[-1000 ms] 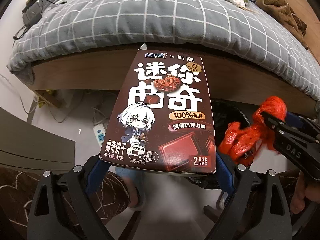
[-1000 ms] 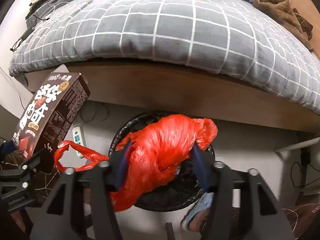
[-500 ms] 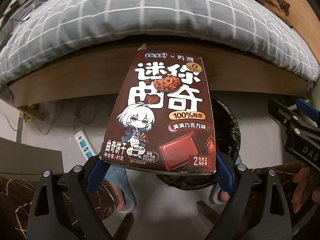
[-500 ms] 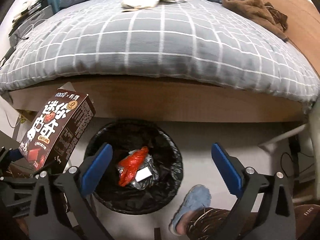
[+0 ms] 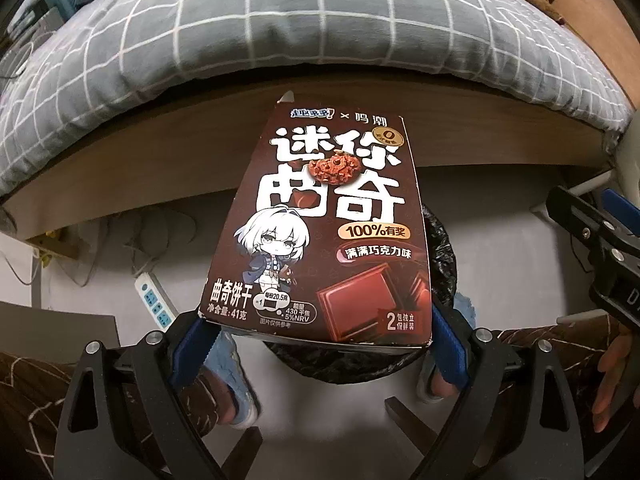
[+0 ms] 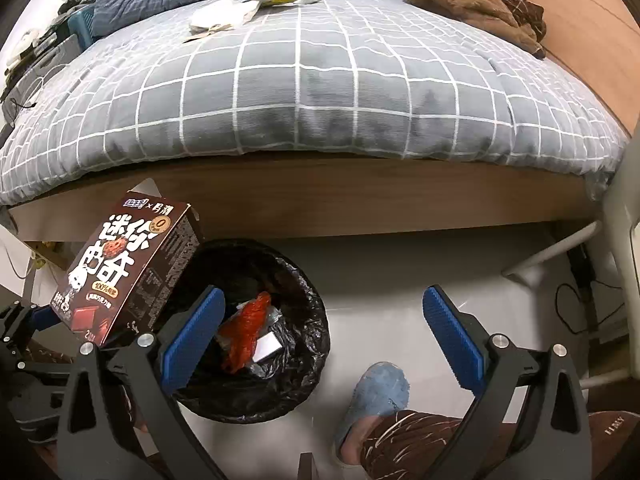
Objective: Collect trash
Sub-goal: 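Open the right tool to drop the red bag while the left tool releases the chocolate box into the bin, then raise both empty tools and move back toward the bed, then grasp the white mask packet with the left tool while the right tool grasps the yellow snack wrapper, then lift the mask packet and snack wrapper with both tools and carry them over the bin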
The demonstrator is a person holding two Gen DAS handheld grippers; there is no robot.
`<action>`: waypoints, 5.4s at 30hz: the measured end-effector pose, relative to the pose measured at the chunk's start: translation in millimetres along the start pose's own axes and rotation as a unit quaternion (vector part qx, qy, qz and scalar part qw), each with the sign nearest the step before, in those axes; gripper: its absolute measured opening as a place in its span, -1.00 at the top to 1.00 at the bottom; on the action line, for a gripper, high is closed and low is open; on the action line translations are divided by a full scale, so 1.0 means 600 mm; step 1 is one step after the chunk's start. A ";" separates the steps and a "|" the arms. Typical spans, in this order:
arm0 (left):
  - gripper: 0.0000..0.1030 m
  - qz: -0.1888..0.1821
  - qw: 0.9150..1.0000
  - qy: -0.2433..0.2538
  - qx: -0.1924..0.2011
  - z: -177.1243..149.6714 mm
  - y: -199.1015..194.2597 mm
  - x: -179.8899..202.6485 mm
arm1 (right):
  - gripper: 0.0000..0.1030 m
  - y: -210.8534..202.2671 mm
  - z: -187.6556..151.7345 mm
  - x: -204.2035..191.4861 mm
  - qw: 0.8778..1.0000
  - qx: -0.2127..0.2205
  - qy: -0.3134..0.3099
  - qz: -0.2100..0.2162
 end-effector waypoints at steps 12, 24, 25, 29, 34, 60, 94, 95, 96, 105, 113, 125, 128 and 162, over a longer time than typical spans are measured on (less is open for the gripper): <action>-0.89 0.026 0.999 0.000 0.027 0.024 -0.005 -0.009 | -0.85 -0.010 0.018 -0.008 1.000 0.016 0.000 0.006; -0.89 0.026 0.995 0.003 0.093 0.107 -0.094 -0.021 | -0.85 -0.063 0.097 -0.008 0.997 0.082 0.002 0.001; -0.89 0.026 0.995 0.005 0.098 0.115 -0.101 -0.020 | -0.85 -0.066 0.105 -0.006 0.996 0.086 0.002 -0.001; -0.89 0.026 0.993 0.008 0.114 0.146 -0.123 -0.026 | -0.85 -0.074 0.134 0.001 0.995 0.098 0.010 -0.003; -0.89 0.022 0.992 0.008 0.122 0.181 -0.134 -0.032 | -0.85 -0.075 0.174 0.008 0.994 0.110 0.017 -0.004; -0.89 0.022 0.986 0.023 0.166 0.503 -0.076 -0.057 | -0.85 0.036 0.415 -0.007 0.990 0.142 0.013 -0.009; 0.21 -0.006 0.985 0.011 0.171 0.624 -0.056 -0.132 | -0.85 0.155 0.687 -0.142 0.988 0.145 -0.032 0.047; 0.21 -0.002 0.985 0.004 0.175 0.626 -0.063 -0.147 | -0.85 0.167 0.690 -0.158 0.989 0.136 -0.034 0.052; 0.21 0.002 0.984 -0.001 0.178 0.627 -0.067 -0.161 | -0.85 0.177 0.690 -0.169 0.989 0.130 -0.038 0.053; 0.21 0.013 0.984 -0.028 0.177 0.630 -0.060 -0.216 | -0.59 0.276 0.670 -0.222 0.994 0.052 -0.046 0.082; 0.21 0.012 0.984 -0.022 0.179 0.630 -0.058 -0.203 | -0.14 0.288 0.659 -0.228 0.994 0.043 -0.052 0.090; 0.21 0.011 0.983 -0.024 0.181 0.632 -0.057 -0.201 | 0.46 0.279 0.670 -0.206 0.994 0.059 -0.049 0.071; 0.21 0.010 0.983 -0.023 0.182 0.633 -0.059 -0.199 | 0.47 0.272 0.668 -0.201 0.994 0.066 -0.050 0.065; 0.21 -0.017 0.981 0.014 0.192 0.540 -0.119 -0.097 | 0.47 0.091 0.549 -0.114 0.992 0.116 -0.051 0.008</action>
Point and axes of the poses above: each gripper's, at about its wrist camera, not at the fingertips, and y roughly the way its jaws point, x to its right, z to its top, the point moved 8 cm from there along y, roughly the way its jaws point, and after that the axes turned 12 degrees about -z, right-handed, at the moved point
